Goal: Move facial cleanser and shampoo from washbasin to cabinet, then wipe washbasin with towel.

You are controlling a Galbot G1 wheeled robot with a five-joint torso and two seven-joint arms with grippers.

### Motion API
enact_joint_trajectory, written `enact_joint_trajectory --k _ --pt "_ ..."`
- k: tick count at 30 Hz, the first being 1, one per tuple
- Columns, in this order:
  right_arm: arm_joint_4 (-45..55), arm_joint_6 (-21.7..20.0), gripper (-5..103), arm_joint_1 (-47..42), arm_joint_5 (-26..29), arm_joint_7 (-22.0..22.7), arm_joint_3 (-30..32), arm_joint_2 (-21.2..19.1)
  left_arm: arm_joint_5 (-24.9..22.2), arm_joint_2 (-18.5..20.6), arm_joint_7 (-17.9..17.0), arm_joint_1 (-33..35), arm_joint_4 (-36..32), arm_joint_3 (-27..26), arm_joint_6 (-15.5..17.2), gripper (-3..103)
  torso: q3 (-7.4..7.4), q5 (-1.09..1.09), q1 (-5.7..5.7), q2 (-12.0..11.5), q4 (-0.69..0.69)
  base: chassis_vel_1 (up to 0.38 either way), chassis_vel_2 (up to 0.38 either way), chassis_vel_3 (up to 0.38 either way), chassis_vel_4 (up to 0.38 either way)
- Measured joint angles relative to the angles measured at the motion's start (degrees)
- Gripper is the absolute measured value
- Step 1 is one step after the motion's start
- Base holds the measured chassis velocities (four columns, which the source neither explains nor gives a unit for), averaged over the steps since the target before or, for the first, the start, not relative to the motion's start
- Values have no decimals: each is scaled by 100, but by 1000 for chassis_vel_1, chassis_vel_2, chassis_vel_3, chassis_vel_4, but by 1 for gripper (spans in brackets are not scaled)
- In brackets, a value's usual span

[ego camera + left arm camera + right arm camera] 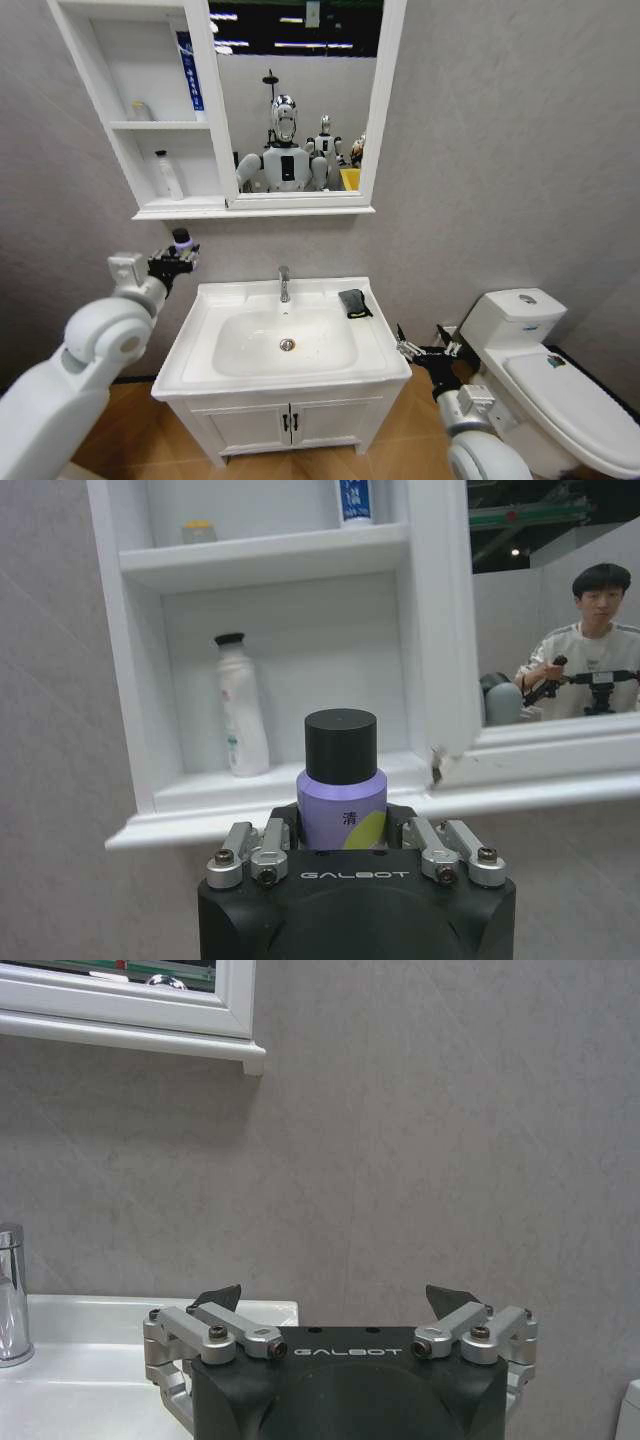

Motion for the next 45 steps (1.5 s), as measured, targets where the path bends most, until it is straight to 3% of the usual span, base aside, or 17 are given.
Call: enact_joint_trajectory --k 1,4,6,9,18,24,45 --pt "7 -5 100 0 -21 1 -2 9 -29 53 71 -402 257 197 14 43 0 -1 0 0 0 0 0 0 0" --pt "13 -16 100 5 -38 3 -16 19 -62 71 152 -775 505 397 22 43 0 0 0 0 0 0 0 0 0" --pt "18 -44 100 27 -86 12 -46 42 -73 -10 362 -1520 1018 873 23 43 1 -1 1 0 1 0 0 0 0" --pt "18 -59 100 23 -97 19 -47 46 7 -93 463 -1842 1264 1091 7 43 1 -1 1 0 1 0 0 0 0" --pt "-7 -91 100 -48 -166 66 -19 111 901 -630 1153 -3223 2983 2143 -237 43 1 0 2 -1 0 0 0 0 0" --pt "-19 -77 100 -94 -194 82 14 143 1190 -908 1356 -3520 3428 2280 -322 43 1 0 2 0 1 0 0 0 0" --pt "-27 -89 100 -96 -185 138 45 170 1289 -1345 1520 -3932 4155 2497 -321 43 0 0 1 0 0 0 0 0 0"
